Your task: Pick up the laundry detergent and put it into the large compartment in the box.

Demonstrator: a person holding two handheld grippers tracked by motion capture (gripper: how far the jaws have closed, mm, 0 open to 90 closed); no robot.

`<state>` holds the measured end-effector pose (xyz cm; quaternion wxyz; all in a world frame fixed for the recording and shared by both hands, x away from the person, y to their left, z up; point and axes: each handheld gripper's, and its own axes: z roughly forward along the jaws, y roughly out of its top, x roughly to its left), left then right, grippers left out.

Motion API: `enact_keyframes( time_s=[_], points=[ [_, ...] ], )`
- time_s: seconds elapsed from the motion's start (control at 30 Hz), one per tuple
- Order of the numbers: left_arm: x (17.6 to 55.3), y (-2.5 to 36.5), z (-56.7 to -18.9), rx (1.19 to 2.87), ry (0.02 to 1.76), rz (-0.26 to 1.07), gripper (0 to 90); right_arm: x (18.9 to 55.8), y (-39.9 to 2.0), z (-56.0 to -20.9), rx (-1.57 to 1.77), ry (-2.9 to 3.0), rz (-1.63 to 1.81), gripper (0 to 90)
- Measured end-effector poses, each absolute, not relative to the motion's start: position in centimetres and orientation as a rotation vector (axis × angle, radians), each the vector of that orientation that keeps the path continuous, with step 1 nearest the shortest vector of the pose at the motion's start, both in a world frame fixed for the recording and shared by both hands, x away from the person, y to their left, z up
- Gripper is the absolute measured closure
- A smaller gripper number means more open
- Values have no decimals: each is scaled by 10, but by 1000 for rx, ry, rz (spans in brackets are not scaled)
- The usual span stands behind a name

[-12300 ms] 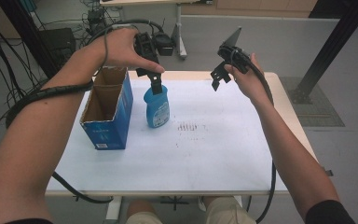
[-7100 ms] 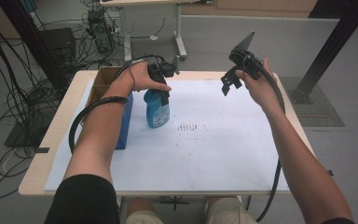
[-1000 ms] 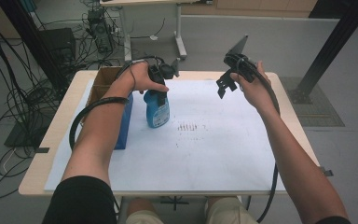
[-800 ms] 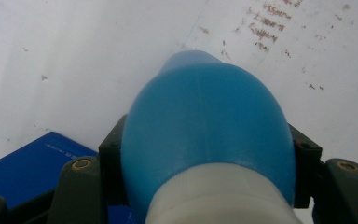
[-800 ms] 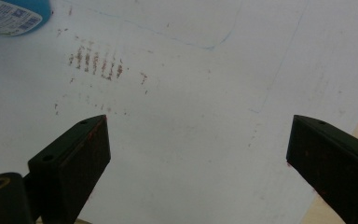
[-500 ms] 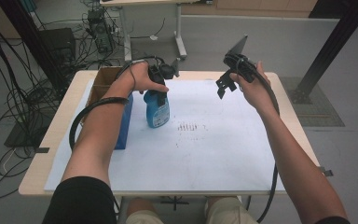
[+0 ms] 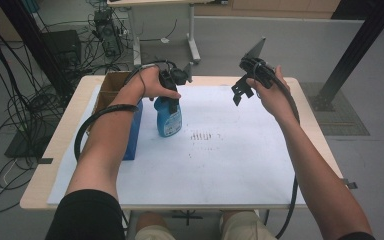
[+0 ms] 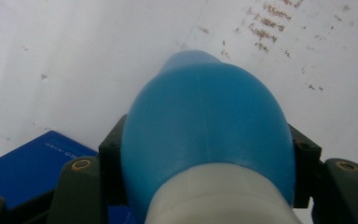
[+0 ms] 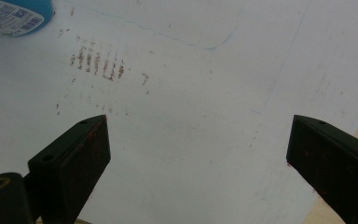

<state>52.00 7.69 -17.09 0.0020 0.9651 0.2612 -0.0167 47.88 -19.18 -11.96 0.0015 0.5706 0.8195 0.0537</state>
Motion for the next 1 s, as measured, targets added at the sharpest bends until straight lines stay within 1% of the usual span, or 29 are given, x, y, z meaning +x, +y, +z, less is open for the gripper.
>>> enact_keyframes(
  time_s=[1.0],
  points=[
    [520,76,-171,3028,827,-49,367,479,-191,-120,1786,2575,166,59]
  ],
)
